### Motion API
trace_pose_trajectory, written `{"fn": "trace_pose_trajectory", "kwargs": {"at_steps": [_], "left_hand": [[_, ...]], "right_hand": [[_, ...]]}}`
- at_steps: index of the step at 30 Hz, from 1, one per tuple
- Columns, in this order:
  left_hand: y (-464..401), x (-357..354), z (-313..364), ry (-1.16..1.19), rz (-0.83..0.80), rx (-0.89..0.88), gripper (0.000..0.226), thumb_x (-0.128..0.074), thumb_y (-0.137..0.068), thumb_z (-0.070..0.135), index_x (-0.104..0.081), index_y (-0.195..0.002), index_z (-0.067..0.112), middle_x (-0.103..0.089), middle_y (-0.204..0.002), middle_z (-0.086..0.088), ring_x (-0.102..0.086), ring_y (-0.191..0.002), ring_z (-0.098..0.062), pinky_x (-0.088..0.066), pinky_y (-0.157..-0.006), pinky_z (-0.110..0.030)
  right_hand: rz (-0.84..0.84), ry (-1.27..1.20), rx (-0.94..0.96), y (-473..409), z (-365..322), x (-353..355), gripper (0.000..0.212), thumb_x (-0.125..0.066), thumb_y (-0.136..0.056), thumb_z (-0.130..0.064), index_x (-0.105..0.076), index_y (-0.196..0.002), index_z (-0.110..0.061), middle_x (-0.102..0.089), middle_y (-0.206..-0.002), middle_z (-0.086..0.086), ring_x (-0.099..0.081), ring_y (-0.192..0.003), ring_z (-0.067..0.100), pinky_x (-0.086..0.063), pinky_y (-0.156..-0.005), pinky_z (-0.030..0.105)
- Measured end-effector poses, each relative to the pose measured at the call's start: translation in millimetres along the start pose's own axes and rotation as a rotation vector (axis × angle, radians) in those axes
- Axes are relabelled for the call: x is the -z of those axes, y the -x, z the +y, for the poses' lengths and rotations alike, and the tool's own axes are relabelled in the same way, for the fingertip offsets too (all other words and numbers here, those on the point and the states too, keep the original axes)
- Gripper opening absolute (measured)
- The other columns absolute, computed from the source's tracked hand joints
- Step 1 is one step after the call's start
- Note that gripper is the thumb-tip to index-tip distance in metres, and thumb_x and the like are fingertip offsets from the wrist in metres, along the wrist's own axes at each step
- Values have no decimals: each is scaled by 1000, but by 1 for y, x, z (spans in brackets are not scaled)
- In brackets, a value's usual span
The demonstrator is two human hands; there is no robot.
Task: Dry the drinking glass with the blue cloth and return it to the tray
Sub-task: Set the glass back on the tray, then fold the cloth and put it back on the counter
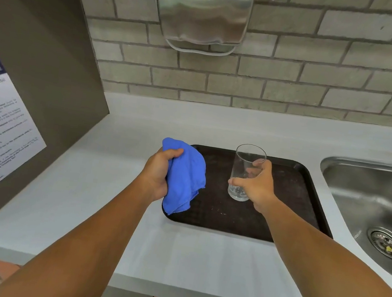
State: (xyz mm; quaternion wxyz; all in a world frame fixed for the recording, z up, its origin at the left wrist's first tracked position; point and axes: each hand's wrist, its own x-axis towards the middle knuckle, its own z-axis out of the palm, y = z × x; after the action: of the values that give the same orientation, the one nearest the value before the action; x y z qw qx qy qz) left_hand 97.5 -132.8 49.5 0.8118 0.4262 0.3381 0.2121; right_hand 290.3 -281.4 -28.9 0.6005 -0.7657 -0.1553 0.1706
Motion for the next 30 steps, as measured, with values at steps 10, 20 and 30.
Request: {"fn": "trace_pose_trajectory", "kwargs": {"at_steps": [10, 20, 30], "left_hand": [[-1, -3, 4, -18, -30, 1, 47, -63, -90, 32, -56, -129, 8, -63, -125, -18, -60, -115, -33, -47, -99, -47], [4, -9, 22, -140, -98, 39, 39, -62, -83, 18, -59, -119, 3, -64, -111, -19, -62, -99, -34, -50, -83, -42], [19, -7, 37, -397, -266, -10, 46, -56, -55, 8, -65, -99, 4, -69, -88, -15, -65, -84, -31, -52, -74, -37]], "right_hand": [[-86, 76, 11, 5, -2, 10, 95, -97, -57, -16, -37, -130, -22, -55, -131, 8, -56, -119, 27, -49, -100, 43], [534, 124, 694, 64, -52, 19, 64, -77, -74, -36, -55, -128, -10, -46, -131, 12, -51, -121, 29, -45, -102, 51], [-284, 245, 586, 72, -107, -25, 52, -74, -81, -14, -58, -130, -20, -55, -134, -4, -54, -118, 13, -45, -86, 21]]}}
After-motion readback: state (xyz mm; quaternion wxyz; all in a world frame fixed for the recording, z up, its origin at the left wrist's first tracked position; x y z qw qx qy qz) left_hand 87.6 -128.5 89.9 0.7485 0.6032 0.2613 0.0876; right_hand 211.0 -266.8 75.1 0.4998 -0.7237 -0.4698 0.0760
